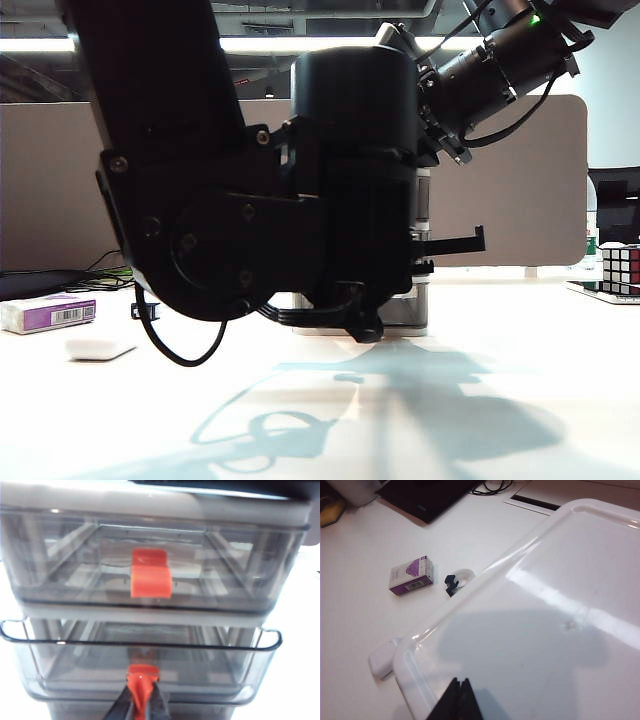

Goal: Open the second layer of the drawer on the table, pick up the earphone case on the table and put it in, and finally close the drawer.

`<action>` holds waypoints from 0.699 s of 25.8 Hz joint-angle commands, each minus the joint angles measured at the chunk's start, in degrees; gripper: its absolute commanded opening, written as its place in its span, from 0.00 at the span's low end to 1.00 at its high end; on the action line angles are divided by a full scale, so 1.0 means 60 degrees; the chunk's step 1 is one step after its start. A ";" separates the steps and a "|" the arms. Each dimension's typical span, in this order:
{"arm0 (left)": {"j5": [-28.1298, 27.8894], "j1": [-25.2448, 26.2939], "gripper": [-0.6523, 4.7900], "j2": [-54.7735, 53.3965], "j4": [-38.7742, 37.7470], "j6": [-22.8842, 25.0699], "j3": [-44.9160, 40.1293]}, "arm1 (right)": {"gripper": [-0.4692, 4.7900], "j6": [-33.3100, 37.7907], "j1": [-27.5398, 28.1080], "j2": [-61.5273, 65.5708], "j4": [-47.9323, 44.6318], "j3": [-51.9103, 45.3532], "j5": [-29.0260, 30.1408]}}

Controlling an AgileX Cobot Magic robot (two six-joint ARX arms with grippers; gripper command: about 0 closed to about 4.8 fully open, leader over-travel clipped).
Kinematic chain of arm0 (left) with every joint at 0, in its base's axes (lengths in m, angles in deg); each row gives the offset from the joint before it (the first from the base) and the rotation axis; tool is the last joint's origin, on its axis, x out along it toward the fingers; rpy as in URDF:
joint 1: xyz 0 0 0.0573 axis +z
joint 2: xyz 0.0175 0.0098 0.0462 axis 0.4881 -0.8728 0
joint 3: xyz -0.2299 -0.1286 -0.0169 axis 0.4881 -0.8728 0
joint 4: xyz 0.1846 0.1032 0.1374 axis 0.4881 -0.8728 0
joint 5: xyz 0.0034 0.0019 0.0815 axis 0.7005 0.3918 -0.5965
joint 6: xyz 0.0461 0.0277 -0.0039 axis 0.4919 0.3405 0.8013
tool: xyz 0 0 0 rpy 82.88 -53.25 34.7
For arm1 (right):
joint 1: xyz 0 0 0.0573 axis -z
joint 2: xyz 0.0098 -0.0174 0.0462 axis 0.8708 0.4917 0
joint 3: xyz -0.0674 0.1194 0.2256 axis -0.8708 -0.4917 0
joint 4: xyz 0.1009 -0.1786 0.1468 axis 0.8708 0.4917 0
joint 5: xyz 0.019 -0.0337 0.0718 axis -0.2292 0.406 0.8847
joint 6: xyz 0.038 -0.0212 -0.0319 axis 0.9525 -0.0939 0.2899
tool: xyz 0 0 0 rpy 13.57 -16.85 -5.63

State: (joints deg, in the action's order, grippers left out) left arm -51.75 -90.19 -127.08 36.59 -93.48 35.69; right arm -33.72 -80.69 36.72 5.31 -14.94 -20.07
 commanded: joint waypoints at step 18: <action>-0.1326 -0.1304 0.11 0.0856 -0.0055 0.0546 -0.0834 | 0.08 0.0011 -0.0004 0.0178 0.0353 -0.0062 -0.0193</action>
State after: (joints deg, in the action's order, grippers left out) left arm -59.36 -97.35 -123.11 34.84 -90.94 30.88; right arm -33.72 -80.69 37.07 4.54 -14.89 -20.27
